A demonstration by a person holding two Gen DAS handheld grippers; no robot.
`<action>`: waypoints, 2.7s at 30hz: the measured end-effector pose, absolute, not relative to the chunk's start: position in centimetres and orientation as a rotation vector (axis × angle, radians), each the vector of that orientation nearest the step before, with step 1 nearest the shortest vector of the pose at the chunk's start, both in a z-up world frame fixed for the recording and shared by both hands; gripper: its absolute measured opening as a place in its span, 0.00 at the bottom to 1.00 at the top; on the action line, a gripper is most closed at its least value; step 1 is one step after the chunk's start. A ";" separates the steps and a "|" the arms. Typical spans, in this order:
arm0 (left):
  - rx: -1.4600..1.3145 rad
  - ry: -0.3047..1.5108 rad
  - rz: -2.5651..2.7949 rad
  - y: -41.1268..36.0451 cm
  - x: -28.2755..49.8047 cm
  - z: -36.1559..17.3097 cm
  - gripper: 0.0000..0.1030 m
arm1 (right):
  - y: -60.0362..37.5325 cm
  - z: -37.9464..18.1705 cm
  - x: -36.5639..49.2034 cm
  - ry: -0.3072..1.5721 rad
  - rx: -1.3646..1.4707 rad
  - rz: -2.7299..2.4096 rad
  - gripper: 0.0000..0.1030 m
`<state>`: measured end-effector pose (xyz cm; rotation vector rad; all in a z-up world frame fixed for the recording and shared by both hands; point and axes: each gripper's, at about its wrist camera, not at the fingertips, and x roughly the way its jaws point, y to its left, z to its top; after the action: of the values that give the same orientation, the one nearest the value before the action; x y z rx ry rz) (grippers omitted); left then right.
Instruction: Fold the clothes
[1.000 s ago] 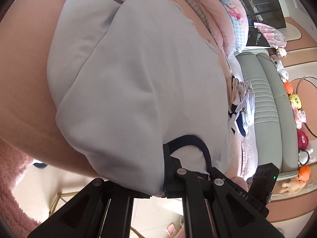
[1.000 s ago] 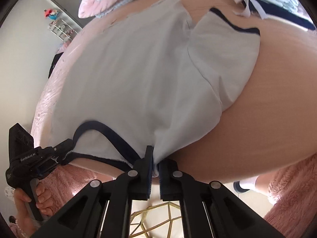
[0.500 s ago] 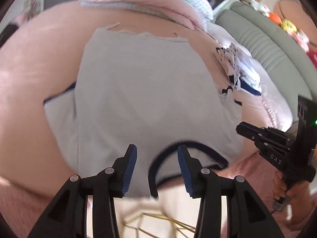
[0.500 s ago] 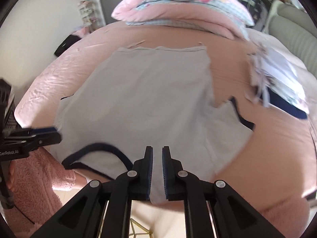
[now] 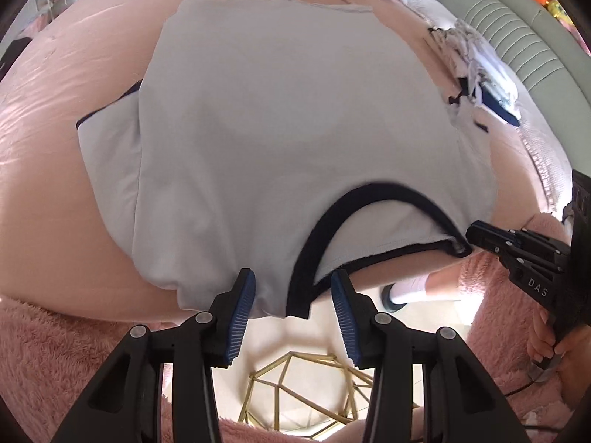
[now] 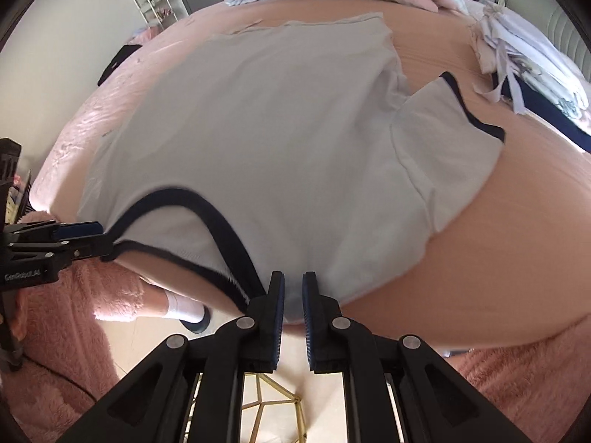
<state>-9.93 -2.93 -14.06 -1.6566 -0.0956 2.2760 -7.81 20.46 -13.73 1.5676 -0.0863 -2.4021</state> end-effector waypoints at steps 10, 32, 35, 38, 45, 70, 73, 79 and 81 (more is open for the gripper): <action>-1.467 -0.209 2.167 1.1 -12.1 -11.9 0.38 | 32.7 -11.6 -13.2 -0.428 1.521 -2.712 0.26; -1.212 -0.062 2.075 17.3 -22.1 -13.3 0.38 | 36.5 -15.8 -13.1 -0.305 1.635 -2.859 0.03; -1.214 -0.016 2.105 18.5 -23.6 -13.5 0.38 | 37.5 -14.9 -13.5 -0.474 1.531 -2.838 0.06; -1.214 0.053 2.191 19.0 -24.2 -13.7 0.38 | 37.3 -14.1 -15.7 -0.409 1.489 -2.837 0.20; -1.267 0.257 2.193 20.4 -23.9 -15.7 0.38 | 35.0 -17.2 -21.3 -0.139 1.635 -2.716 0.29; -1.140 0.298 2.059 22.0 -21.7 -16.1 0.38 | 31.9 -15.4 -20.5 -0.042 1.601 -2.467 0.29; -1.123 0.268 2.061 21.3 -21.6 -16.1 0.24 | 31.3 -14.7 -21.1 0.014 1.520 -2.447 0.29; -1.126 0.198 2.068 18.7 -20.9 -15.4 0.13 | 31.5 -15.3 -23.4 -0.150 1.534 -2.290 0.29; -1.133 0.167 2.066 18.2 -20.7 -15.4 0.13 | 31.2 -15.6 -23.4 -0.130 1.527 -2.264 0.30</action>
<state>-20.74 18.17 -15.38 -1.1326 0.1673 2.0657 -23.41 31.20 -15.56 1.5270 -0.1304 -2.2643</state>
